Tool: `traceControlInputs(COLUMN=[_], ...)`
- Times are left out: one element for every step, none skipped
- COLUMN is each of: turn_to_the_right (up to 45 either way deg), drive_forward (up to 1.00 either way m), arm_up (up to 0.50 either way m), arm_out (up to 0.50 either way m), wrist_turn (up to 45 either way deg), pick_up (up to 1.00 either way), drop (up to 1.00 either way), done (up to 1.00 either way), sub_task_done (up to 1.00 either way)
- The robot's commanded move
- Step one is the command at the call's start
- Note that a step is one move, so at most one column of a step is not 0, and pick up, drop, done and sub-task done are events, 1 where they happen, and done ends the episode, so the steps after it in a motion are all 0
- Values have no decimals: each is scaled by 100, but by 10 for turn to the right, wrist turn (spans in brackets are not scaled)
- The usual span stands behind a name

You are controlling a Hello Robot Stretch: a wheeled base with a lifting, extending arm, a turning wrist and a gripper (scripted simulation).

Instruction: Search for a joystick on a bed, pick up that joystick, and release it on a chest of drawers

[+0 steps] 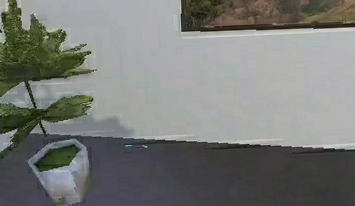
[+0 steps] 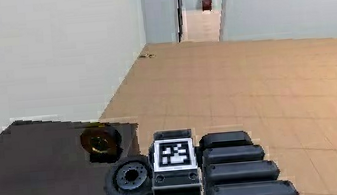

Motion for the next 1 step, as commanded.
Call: traceControlInputs(turn_to_the_right=[-450], drive_forward=[0], arm_up=[0], arm_out=[0], wrist_turn=[0], pick_up=[0], drop=[0], done=[0], sub_task_done=[0])
